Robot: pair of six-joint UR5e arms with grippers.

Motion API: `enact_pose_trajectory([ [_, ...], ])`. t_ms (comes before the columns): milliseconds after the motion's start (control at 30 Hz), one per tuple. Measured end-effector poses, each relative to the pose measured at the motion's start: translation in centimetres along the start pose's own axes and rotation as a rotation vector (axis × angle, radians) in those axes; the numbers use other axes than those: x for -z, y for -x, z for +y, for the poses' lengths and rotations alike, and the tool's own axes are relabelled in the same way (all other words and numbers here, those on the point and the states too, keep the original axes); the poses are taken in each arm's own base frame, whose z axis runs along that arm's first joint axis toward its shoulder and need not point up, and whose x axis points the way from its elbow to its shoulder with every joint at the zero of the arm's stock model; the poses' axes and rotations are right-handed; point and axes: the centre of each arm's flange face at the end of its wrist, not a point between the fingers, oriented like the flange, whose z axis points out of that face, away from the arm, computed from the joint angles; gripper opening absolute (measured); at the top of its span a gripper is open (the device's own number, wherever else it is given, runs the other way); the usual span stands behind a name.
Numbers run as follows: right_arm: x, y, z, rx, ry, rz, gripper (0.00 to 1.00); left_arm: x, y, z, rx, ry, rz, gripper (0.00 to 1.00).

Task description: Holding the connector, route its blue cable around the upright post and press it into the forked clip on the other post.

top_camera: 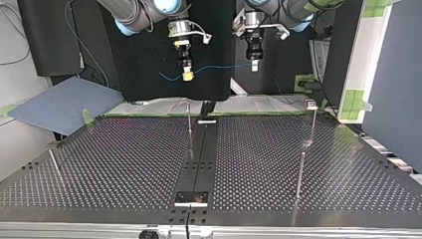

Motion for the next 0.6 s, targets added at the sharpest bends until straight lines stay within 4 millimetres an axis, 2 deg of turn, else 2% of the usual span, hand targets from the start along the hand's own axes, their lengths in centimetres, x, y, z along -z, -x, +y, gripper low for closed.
enact_pose_trajectory([
  [467,0.1,0.1,-0.1,0.002,-0.002,-0.005,0.02,0.0,0.0,0.0,0.002,-0.001,-0.002,0.0],
  [600,0.5,1.1,-0.5,0.011,-0.012,-0.033,0.02,0.0,0.0,-0.1,0.004,-0.002,-0.003,0.0],
])
